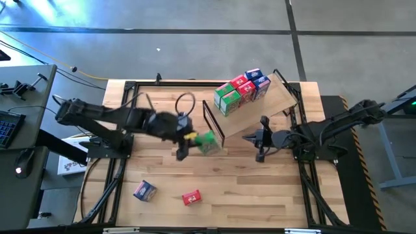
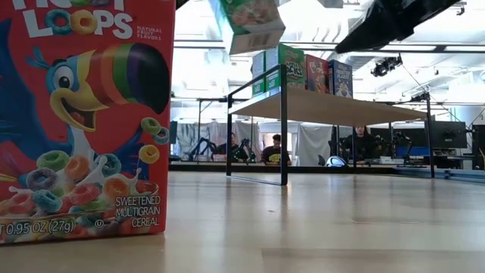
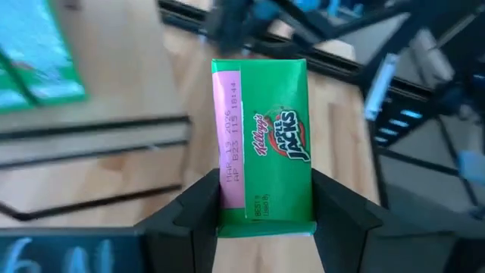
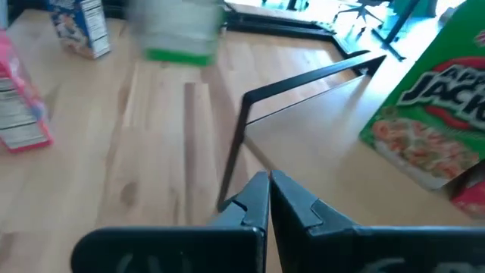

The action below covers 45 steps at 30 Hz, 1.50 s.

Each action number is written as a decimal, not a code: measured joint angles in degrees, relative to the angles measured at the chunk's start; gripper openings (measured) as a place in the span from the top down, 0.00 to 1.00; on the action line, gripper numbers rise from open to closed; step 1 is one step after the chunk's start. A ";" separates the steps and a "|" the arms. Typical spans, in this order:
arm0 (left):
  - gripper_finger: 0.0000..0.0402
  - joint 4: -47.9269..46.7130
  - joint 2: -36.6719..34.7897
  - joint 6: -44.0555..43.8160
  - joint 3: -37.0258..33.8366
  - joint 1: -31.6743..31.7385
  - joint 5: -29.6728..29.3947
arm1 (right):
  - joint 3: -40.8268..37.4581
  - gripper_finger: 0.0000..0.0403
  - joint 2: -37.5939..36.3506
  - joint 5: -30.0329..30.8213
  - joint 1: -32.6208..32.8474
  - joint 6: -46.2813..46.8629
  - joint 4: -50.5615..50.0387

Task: Stack cereal on shelf
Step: Put the green cereal box on the shelf and aligned with the other green cereal boxes

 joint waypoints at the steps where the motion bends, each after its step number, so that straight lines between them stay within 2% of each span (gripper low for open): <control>1: 0.62 -1.94 0.83 0.71 2.15 1.17 0.03 | 0.00 1.00 0.00 0.09 0.55 0.68 -0.28; 5: 0.62 -5.92 4.80 3.40 10.61 5.42 0.04 | 0.00 1.00 0.00 1.08 2.67 3.91 -1.13; 10: 0.62 -7.73 11.57 4.51 17.48 9.08 0.04 | 0.00 1.00 0.00 1.07 4.50 6.80 -2.13; 20: 0.62 -9.30 24.07 8.88 30.36 11.28 -0.16 | 0.00 1.00 -0.01 1.31 5.90 8.24 -3.03; 29: 0.59 -11.86 28.57 8.88 32.02 11.97 -3.83 | 0.00 1.00 -0.01 1.37 5.90 8.05 -3.35; 45: 0.37 -9.92 28.73 11.46 32.07 11.99 -4.67 | 0.00 1.00 -0.02 -0.07 5.90 8.07 -3.65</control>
